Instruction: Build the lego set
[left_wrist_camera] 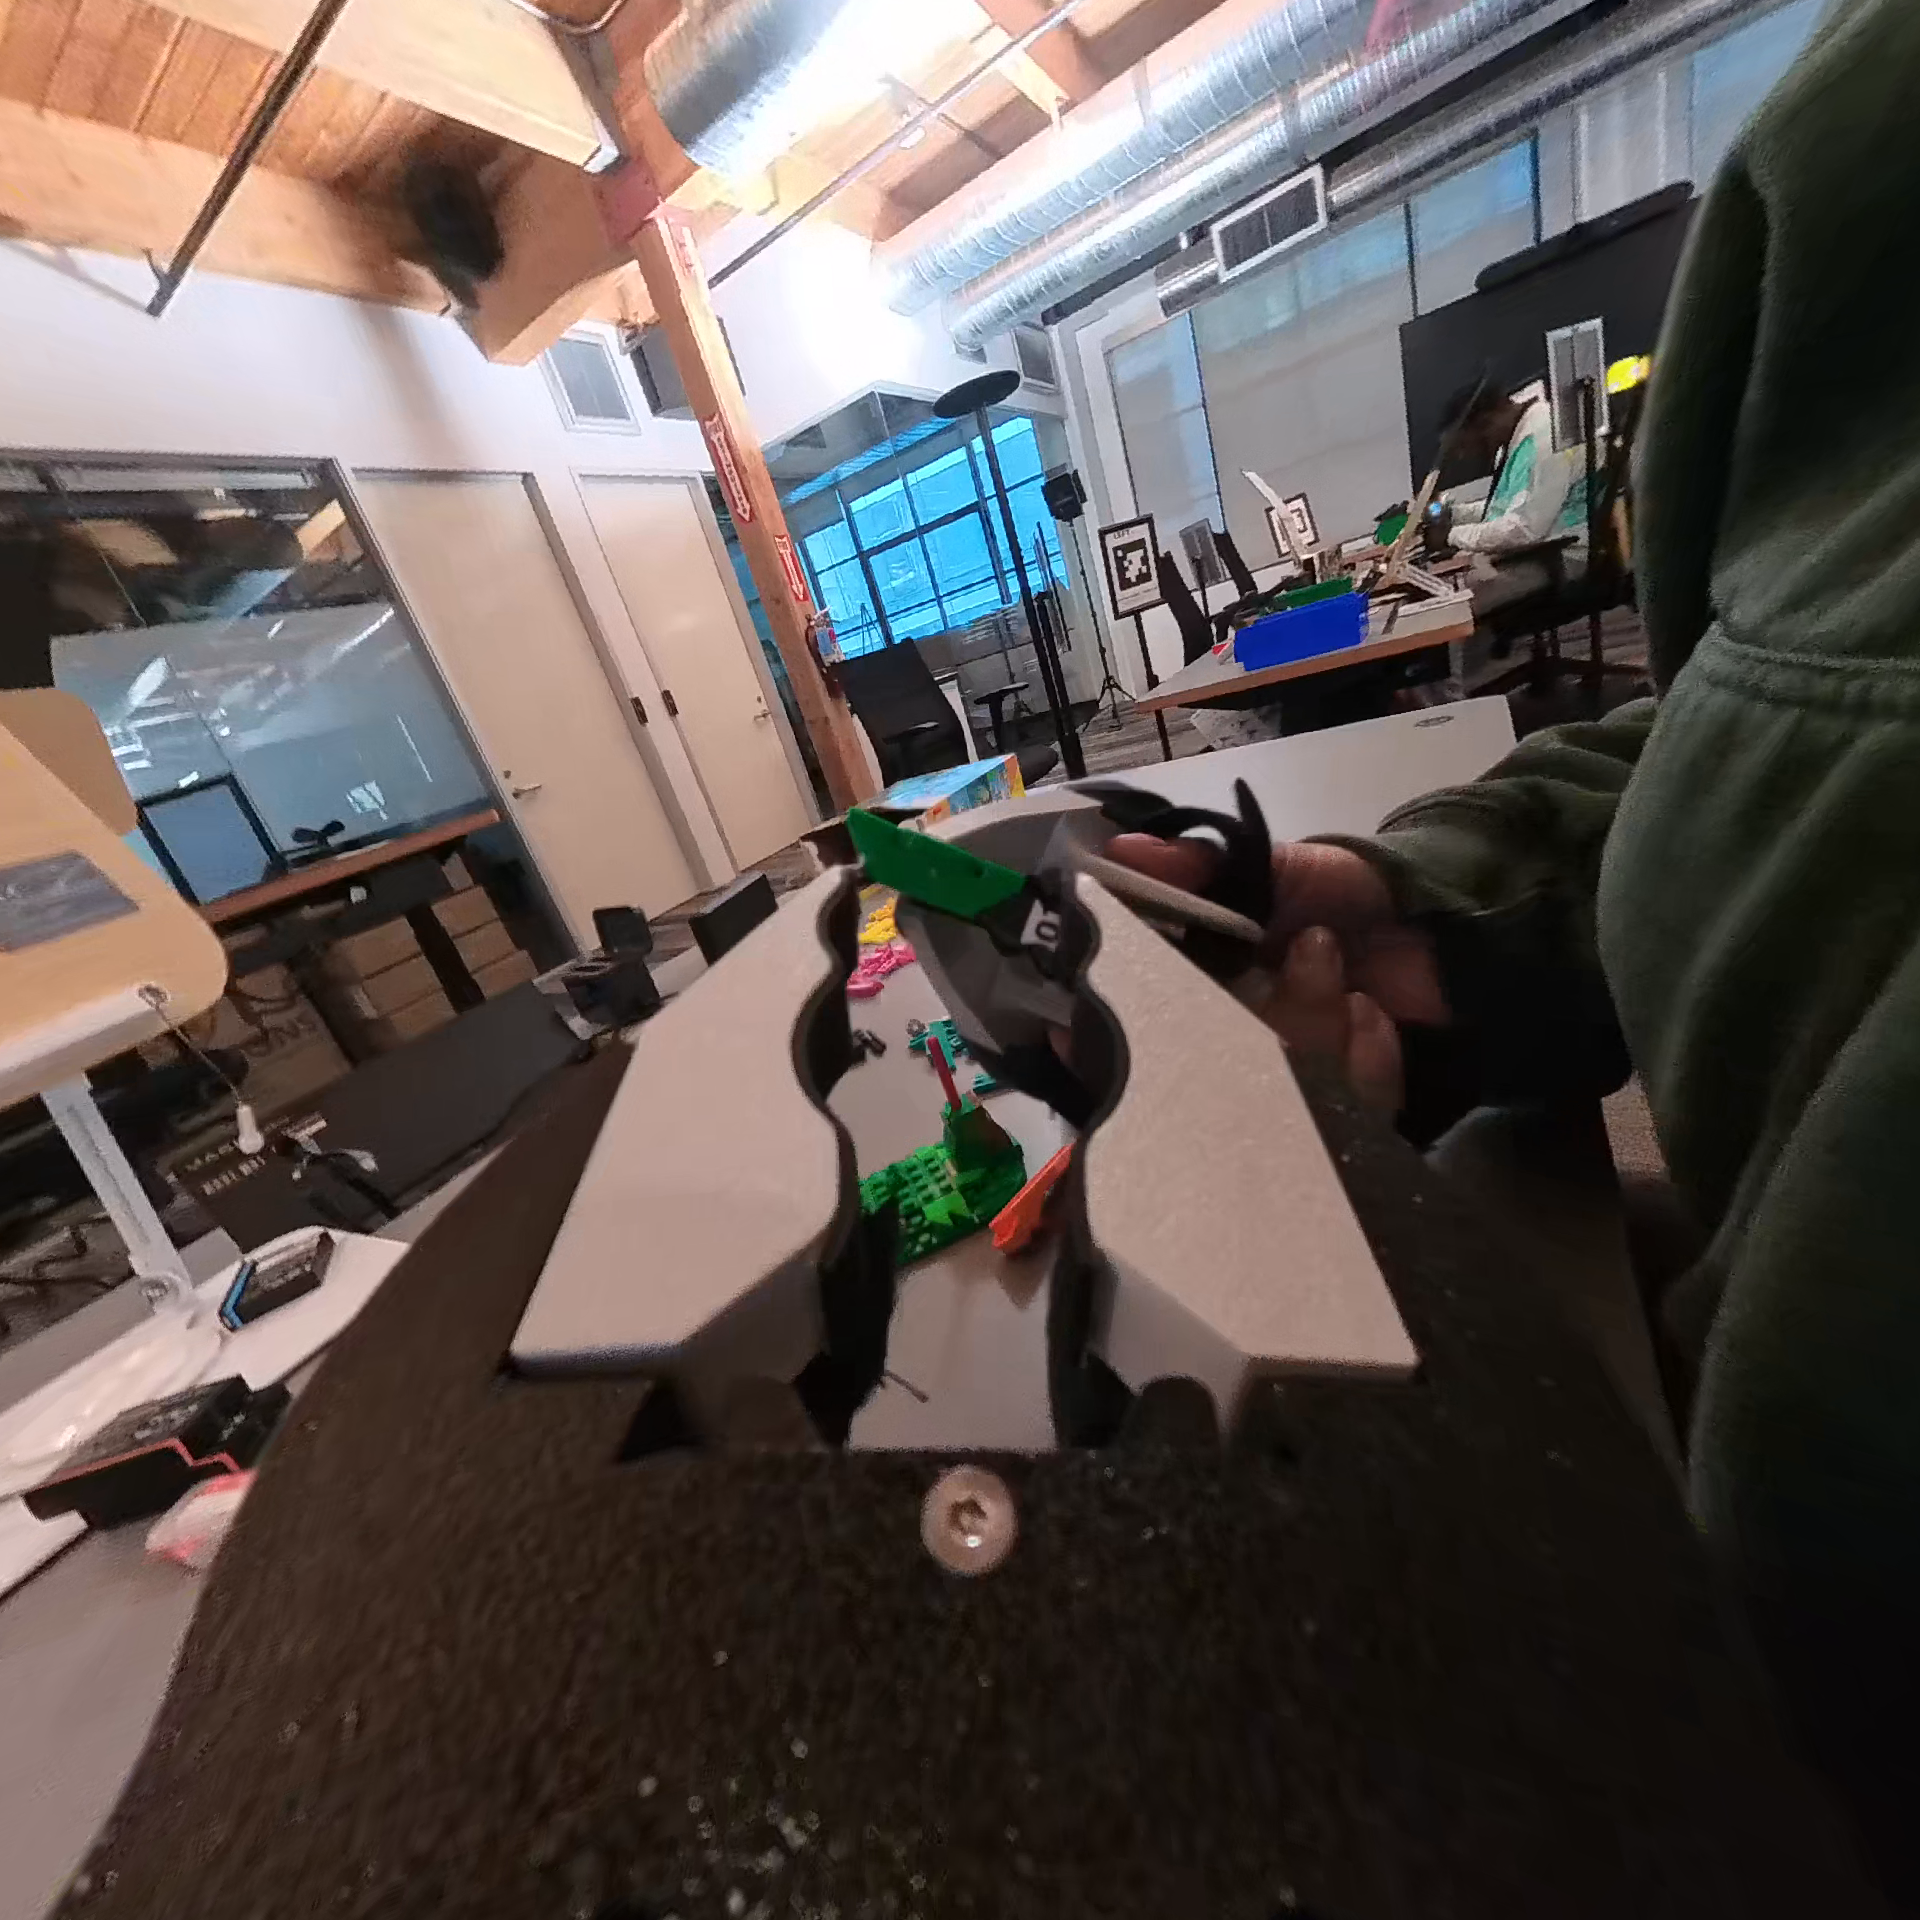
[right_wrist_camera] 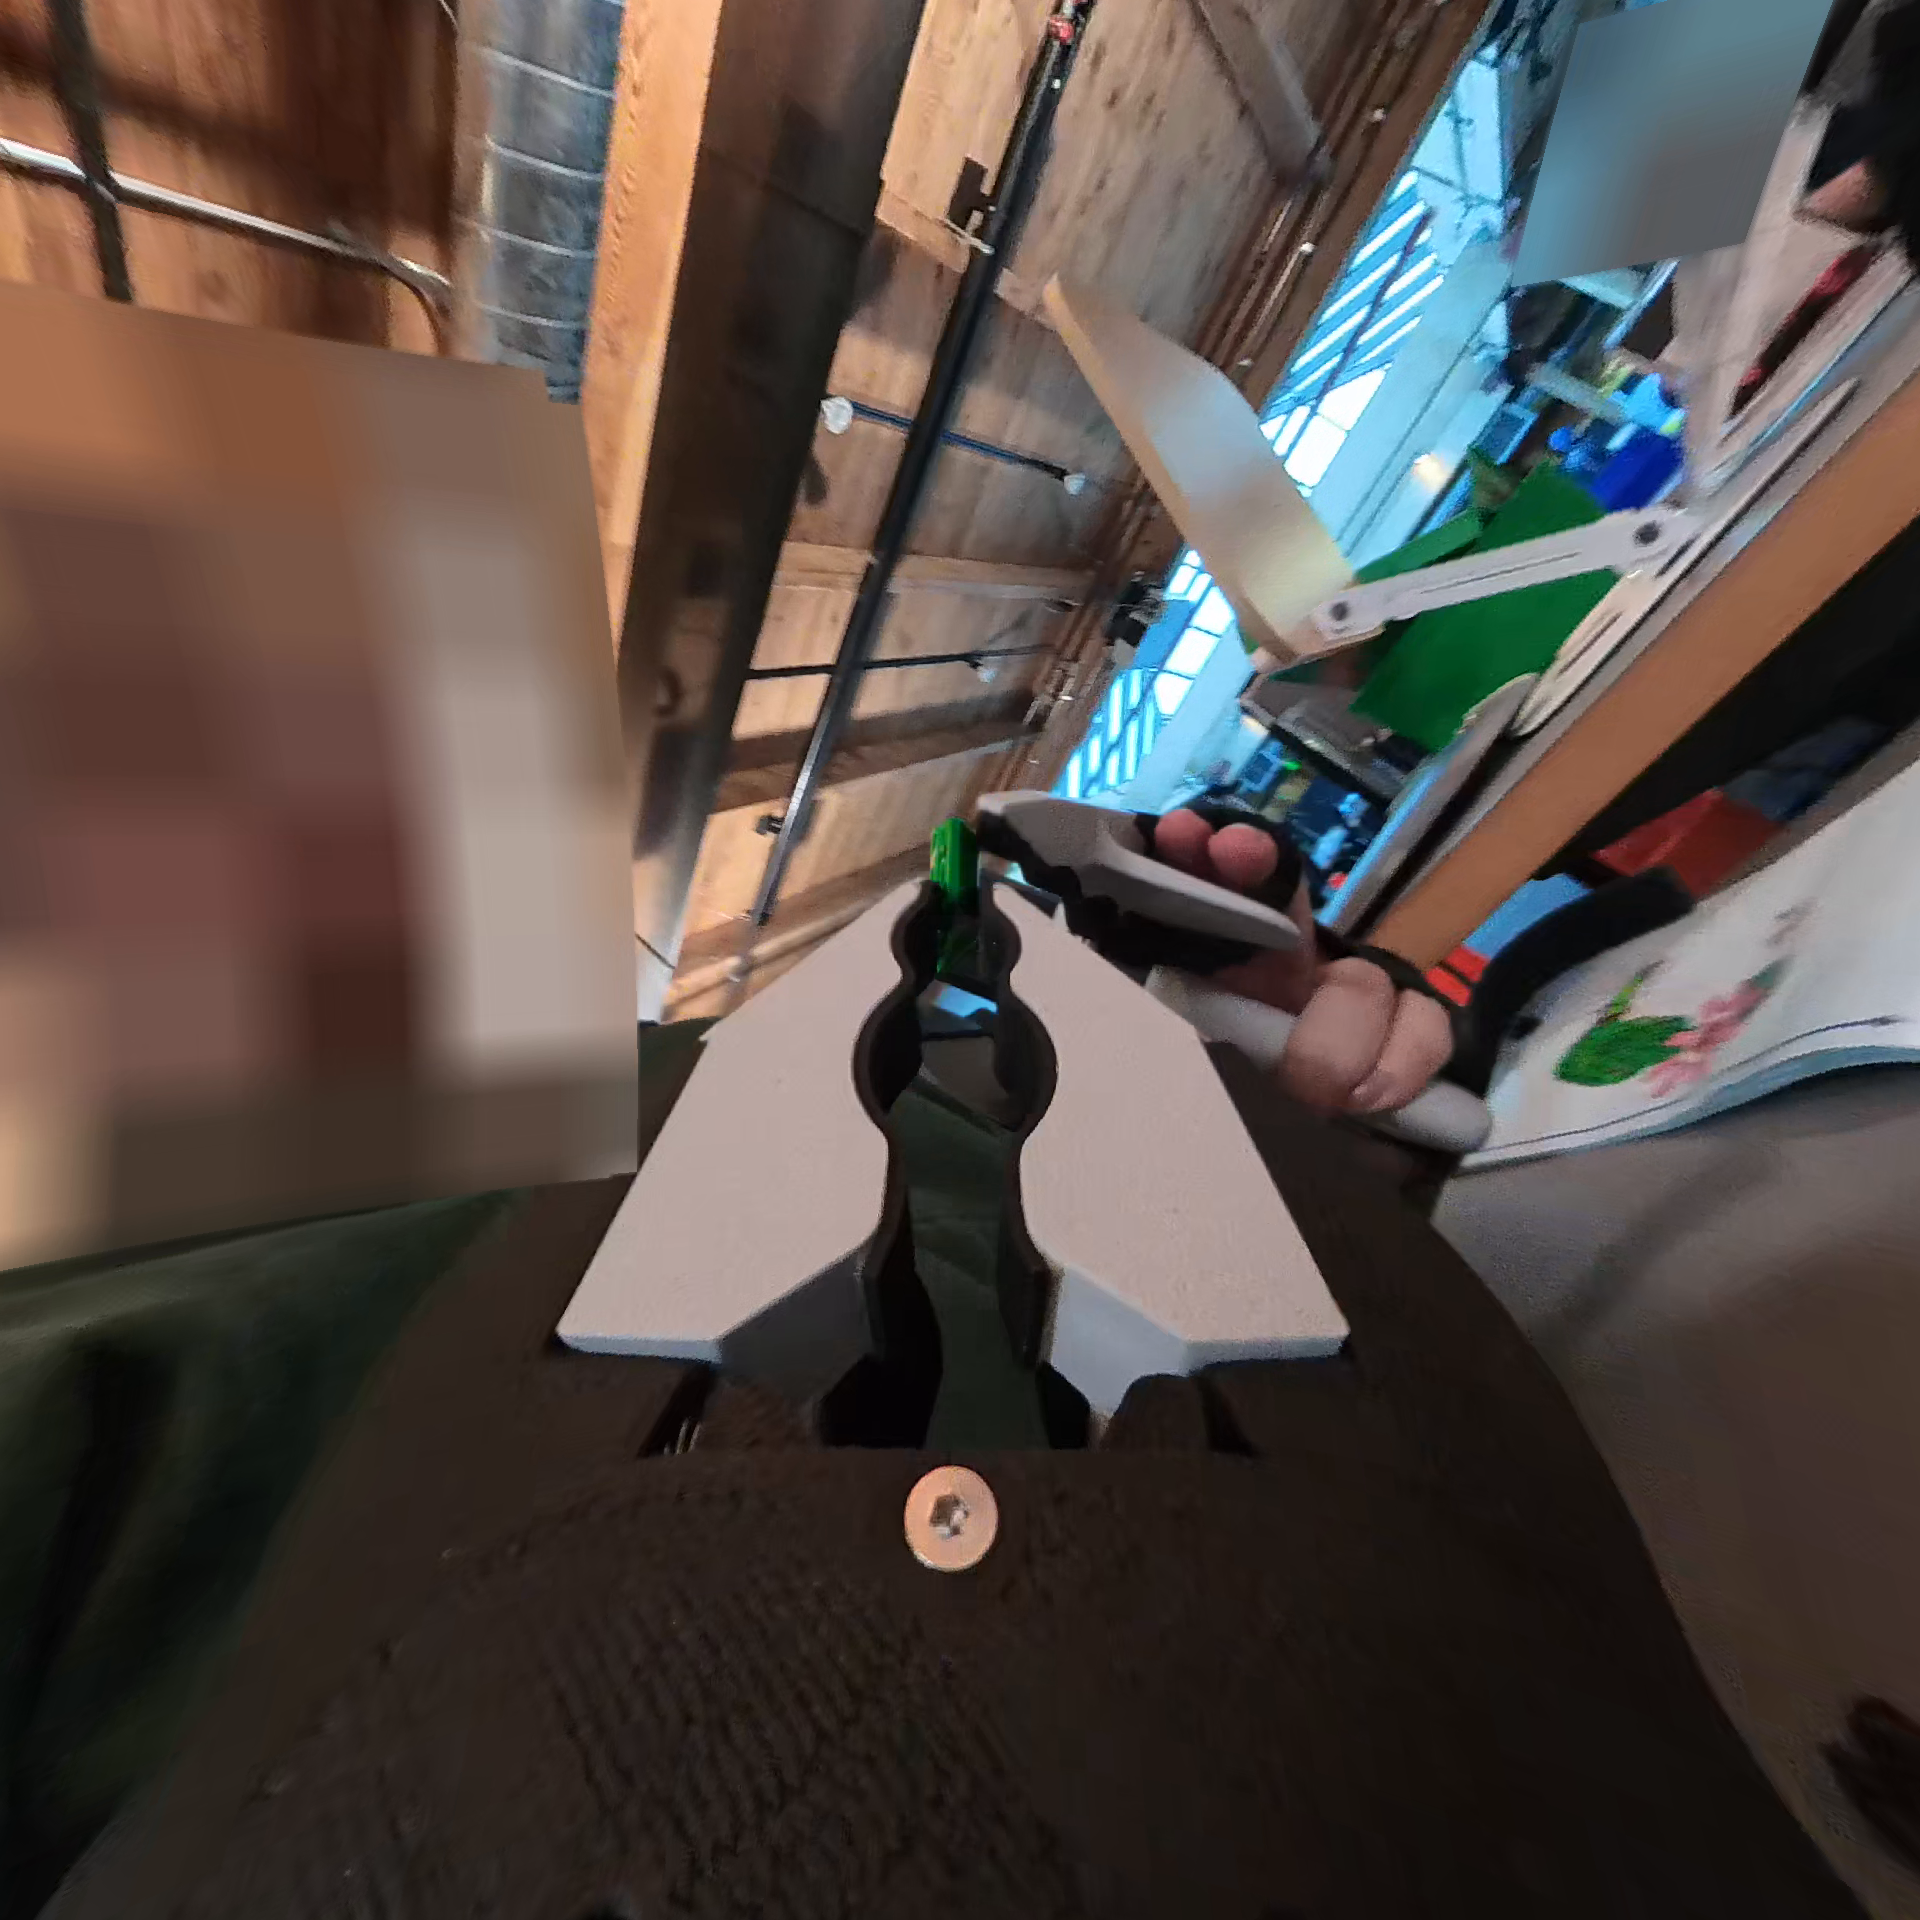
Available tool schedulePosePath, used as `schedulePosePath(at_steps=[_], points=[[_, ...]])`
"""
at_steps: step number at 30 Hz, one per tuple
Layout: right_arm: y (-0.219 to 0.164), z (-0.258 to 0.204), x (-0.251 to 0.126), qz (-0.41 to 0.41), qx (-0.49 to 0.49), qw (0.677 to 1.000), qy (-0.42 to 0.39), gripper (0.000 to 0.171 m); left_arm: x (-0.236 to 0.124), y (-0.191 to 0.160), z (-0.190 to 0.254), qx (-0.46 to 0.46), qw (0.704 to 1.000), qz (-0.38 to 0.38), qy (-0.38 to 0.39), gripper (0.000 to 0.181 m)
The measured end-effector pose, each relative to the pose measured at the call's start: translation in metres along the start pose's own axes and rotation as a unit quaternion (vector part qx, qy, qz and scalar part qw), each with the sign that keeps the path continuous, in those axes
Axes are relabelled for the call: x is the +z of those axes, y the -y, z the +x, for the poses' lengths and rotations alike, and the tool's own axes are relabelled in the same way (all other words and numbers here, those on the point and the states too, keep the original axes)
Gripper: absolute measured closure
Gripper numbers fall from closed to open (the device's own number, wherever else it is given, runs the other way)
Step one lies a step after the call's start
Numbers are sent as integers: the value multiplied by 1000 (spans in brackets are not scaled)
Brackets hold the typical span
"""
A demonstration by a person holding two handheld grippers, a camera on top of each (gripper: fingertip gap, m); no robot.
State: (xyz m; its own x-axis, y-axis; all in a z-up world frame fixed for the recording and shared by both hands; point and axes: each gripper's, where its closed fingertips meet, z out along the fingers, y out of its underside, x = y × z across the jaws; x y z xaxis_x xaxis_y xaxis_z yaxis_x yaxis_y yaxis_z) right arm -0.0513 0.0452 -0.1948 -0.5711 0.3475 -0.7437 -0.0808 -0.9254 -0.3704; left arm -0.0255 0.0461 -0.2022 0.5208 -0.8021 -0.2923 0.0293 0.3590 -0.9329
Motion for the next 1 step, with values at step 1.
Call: schedulePosePath(at_steps=[1], points=[[-2,-1,1,2,15,1000,10,165,0,2,1,9,1000,3,2,148]])
